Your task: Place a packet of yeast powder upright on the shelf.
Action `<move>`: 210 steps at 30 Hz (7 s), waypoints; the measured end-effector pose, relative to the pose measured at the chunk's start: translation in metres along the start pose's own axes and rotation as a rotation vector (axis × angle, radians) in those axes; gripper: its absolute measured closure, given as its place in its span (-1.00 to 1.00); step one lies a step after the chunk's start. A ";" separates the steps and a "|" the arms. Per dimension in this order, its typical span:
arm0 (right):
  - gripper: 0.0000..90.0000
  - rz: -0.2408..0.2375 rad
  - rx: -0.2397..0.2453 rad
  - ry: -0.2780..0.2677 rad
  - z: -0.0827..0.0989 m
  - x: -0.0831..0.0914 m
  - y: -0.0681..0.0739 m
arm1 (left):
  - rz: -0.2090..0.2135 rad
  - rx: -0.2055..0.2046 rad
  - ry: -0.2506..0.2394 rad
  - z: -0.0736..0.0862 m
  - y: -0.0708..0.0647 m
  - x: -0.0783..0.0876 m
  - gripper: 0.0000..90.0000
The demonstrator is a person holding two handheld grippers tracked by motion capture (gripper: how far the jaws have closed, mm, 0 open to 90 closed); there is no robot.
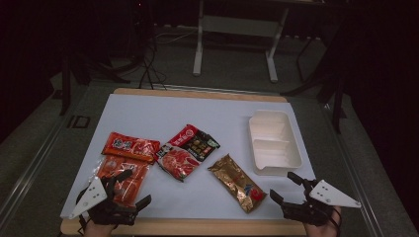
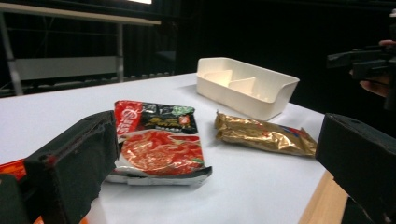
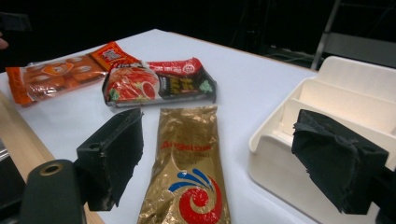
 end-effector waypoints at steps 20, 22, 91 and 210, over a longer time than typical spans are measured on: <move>-0.72 -0.007 0.025 0.057 -0.004 -0.006 0.007 | 0.012 -0.042 0.018 0.002 -0.010 -0.006 -0.99; -0.74 -0.014 0.025 0.082 -0.005 -0.010 0.009 | 0.010 -0.041 0.021 0.002 -0.009 -0.005 -0.99; -0.47 -0.051 0.052 0.402 0.000 -0.193 0.028 | 0.034 -0.038 0.096 0.015 -0.008 -0.011 -0.99; 1.00 -0.043 -0.009 0.027 -0.176 -0.133 -0.022 | 0.029 -0.022 0.126 0.022 -0.009 -0.012 -0.99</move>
Point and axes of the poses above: each handheld gripper's, and its own axes: x roughly backward along the jaws, z roughly out of its underside, y roughly to its left, the point moved 7 cm from there along -x, roughly forward along the jaws, and after that the axes turned 9 degrees about z, right-handed, at the moved point
